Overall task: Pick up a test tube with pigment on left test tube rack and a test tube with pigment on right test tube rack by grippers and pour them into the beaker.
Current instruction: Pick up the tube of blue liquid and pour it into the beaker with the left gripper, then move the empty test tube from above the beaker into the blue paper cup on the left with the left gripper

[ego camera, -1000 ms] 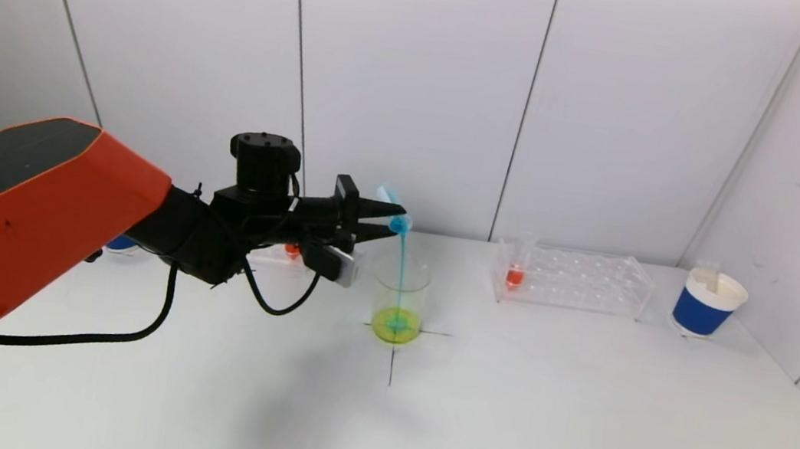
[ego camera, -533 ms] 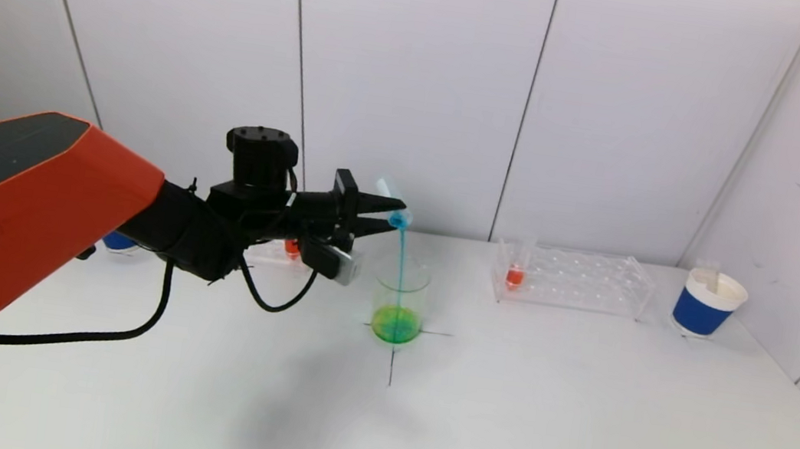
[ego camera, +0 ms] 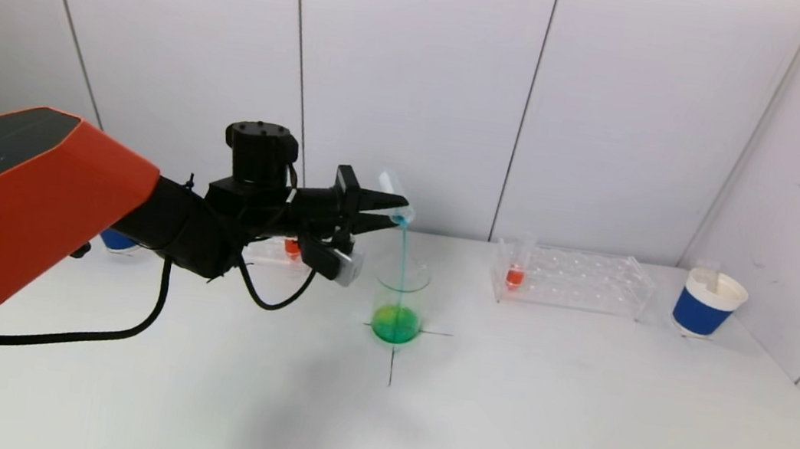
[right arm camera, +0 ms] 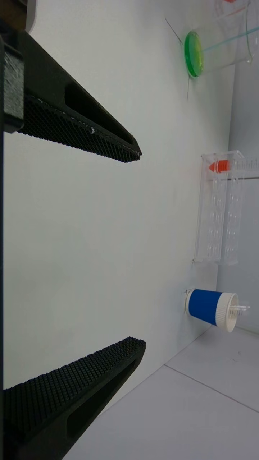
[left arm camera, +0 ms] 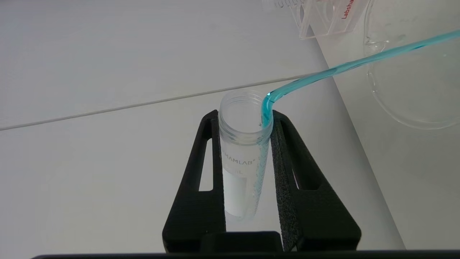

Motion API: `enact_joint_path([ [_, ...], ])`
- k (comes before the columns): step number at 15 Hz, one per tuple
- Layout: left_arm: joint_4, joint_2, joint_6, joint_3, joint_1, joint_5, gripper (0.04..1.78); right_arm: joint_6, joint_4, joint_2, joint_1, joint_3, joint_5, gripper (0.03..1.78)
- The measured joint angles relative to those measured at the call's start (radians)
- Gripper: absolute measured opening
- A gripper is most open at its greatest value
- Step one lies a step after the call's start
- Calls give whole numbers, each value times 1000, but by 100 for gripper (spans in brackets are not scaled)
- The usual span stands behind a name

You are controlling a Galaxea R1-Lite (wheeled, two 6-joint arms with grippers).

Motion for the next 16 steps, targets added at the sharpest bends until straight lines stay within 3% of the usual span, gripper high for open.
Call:
enact_joint_path([
  [16, 105, -43, 147, -35, -10, 26, 42, 0, 0, 0, 0, 0, 0, 177],
])
